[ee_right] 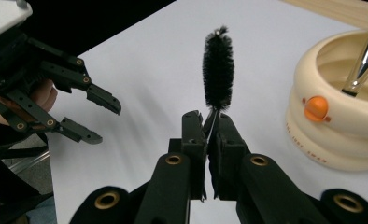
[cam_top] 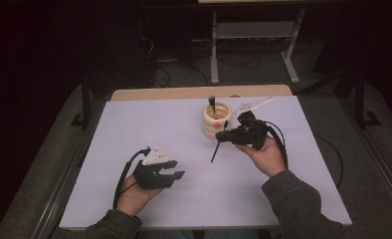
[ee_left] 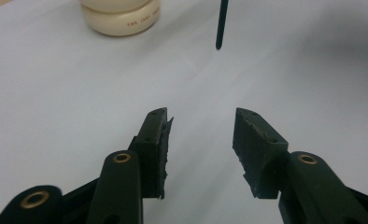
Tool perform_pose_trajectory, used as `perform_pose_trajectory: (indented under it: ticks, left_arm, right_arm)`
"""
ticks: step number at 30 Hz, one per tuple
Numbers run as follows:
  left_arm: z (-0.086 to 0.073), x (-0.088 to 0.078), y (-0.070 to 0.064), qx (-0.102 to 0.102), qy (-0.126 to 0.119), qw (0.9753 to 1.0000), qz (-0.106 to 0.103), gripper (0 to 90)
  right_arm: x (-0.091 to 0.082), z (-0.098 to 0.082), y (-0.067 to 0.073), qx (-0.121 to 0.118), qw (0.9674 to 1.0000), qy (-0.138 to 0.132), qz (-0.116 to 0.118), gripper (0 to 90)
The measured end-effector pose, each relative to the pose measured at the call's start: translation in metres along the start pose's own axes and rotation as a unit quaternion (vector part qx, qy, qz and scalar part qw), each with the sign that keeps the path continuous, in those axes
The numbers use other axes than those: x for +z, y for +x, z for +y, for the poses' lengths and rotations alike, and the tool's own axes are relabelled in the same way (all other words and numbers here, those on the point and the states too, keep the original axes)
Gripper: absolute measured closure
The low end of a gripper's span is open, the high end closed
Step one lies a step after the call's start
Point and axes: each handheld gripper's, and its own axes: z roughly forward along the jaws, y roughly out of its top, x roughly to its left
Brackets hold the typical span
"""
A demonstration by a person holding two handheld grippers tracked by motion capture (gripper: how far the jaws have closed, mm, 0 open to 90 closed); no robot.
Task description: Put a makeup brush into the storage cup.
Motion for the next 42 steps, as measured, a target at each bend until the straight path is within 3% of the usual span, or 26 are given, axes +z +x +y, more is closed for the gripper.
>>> perform_pose_trajectory:
  ticks: [7,32,35,42]
  left_arm:
    - [-0.006,-0.002,0.002,-0.01,-0.001,0.9999,0.003,51.2]
    - [-0.011,-0.008,0.007,-0.015,-0.004,0.9998,0.015,46.3]
    - [-0.011,-0.009,0.009,-0.007,-0.002,0.9998,0.017,45.8]
    - [-0.012,-0.009,0.009,-0.019,-0.01,0.9996,0.016,45.0]
  right_arm:
    - [-0.004,0.013,-0.003,-0.001,1.0,0.006,-0.005,84.5]
    - [-0.026,0.065,-0.01,-0.014,0.9992,0.006,-0.038,84.5]
    - [-0.03,0.074,-0.012,-0.02,0.9987,0.003,-0.046,84.5]
    - [-0.033,0.085,-0.011,-0.024,0.9982,0.001,-0.056,84.4]
